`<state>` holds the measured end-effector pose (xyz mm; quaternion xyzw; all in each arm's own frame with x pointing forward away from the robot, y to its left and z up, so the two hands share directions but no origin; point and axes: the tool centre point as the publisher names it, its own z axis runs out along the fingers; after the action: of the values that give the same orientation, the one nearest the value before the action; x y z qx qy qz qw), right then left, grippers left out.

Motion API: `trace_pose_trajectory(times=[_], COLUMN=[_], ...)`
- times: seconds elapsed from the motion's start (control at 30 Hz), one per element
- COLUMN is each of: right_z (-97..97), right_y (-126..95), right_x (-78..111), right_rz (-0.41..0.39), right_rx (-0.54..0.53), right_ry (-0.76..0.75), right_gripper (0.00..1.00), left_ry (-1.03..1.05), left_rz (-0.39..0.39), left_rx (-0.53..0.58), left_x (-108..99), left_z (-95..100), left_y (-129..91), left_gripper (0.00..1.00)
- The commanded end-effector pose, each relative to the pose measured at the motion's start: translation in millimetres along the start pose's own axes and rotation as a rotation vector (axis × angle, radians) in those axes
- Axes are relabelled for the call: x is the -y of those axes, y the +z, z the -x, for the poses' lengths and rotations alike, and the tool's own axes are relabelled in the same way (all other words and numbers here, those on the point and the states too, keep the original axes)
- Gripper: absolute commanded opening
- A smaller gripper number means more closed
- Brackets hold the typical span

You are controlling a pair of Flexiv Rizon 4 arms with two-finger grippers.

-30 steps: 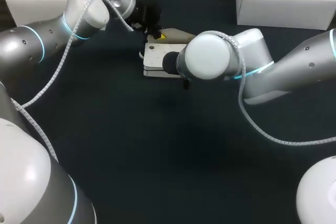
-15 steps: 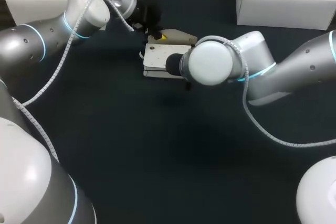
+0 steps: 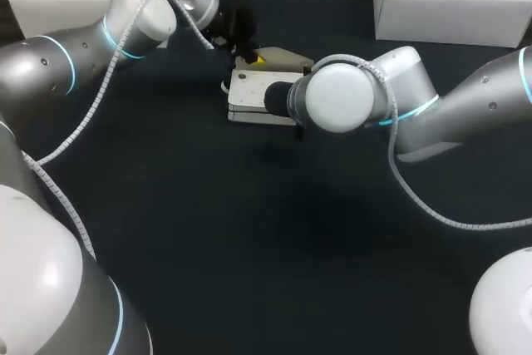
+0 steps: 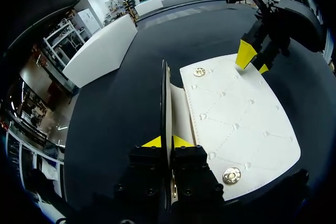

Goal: Pick up the bag, open it, inspect its contents, close it, and place it on the opposite side

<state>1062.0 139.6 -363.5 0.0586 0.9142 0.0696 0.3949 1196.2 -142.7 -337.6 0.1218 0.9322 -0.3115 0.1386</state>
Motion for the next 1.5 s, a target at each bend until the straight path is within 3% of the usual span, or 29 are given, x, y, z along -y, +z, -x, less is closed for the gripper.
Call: trace_pose_trajectory(times=[0.03, 0.1, 0.17, 0.5, 0.9, 1.3, 1.37, 1.5], right_z=[-0.9, -0.7, -0.6, -0.8, -0.9, -0.9, -0.9, -0.9], right_y=[5, 5, 5, 3, 2, 2, 2, 2], right_x=[-0.5, -0.4, -0.3, 0.3, 0.0, 0.0, 0.0, 0.0], right_rz=[0.006, 0.006, 0.006, 0.009, 0.009, 0.009, 0.009, 0.009], right_rx=[0.009, 0.009, 0.01, 0.014, 0.013, 0.013, 0.013, 0.013], right_ry=[0.002, 0.003, 0.003, 0.005, 0.007, 0.007, 0.007, 0.007], right_gripper=[0.22, 0.07, 0.0, 0.0, 0.0, 0.0, 0.0, 0.0], left_ry=[0.002, 0.003, 0.004, 0.063, 0.209, 0.201, 0.179, 0.168], left_rz=[-0.006, -0.007, -0.007, -0.023, 0.052, 0.028, 0.022, 0.024], left_rx=[-0.008, -0.01, -0.009, 0.037, 0.191, 0.225, 0.224, 0.233], left_x=[-3, -3, -3, 0, 17, 19, 18, 21], left_z=[2.9, 2.9, 2.9, -6.0, -42.8, -57.2, -54.4, -48.0], left_y=[3, 4, 4, -1, -6, -8, -10, -17], left_gripper=[0.0, 0.0, 0.0, 0.0, 0.0, 0.0, 0.31, 0.49])
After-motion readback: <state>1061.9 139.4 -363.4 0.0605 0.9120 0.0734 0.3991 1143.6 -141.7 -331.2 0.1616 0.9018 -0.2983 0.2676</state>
